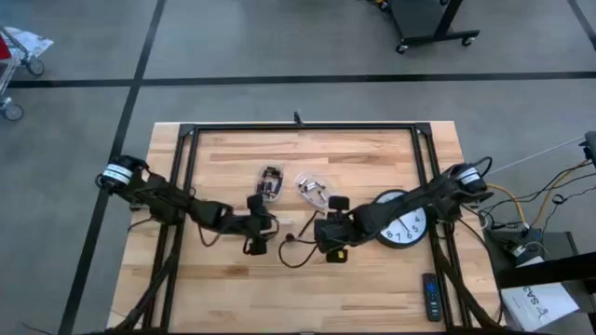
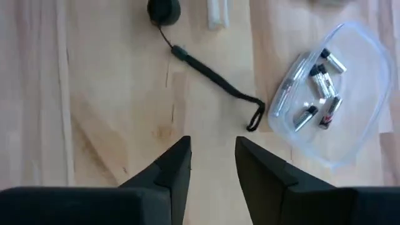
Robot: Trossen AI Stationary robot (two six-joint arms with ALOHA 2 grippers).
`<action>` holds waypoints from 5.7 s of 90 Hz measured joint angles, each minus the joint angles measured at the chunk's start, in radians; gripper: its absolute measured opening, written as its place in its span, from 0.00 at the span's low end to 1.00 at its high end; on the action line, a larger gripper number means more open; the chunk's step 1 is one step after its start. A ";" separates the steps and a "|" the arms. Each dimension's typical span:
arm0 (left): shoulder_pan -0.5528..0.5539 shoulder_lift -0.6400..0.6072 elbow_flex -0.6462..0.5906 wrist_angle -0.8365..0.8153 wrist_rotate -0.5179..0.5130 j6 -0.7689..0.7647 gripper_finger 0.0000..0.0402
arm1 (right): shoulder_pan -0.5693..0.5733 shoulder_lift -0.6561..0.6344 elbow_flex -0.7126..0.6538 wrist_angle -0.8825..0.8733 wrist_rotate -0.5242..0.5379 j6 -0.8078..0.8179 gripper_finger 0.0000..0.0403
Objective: Insert battery
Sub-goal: Insert the silver battery into the flashlight's battery compartment
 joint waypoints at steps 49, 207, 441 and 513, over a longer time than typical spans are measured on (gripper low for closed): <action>0.065 0.182 -0.116 0.442 0.048 0.044 0.59 | -0.018 -0.017 0.000 0.086 -0.011 0.004 0.29; 0.080 0.260 -0.115 0.521 0.101 -0.036 0.24 | -0.417 0.123 -0.008 0.117 -0.196 -0.293 0.18; 0.078 0.261 -0.115 0.521 0.106 -0.070 0.24 | -0.572 0.146 -0.013 -0.204 -0.292 -0.187 0.16; 0.078 0.261 -0.115 0.521 0.105 -0.081 0.23 | -0.419 0.146 -0.023 -0.014 -0.315 -0.534 0.17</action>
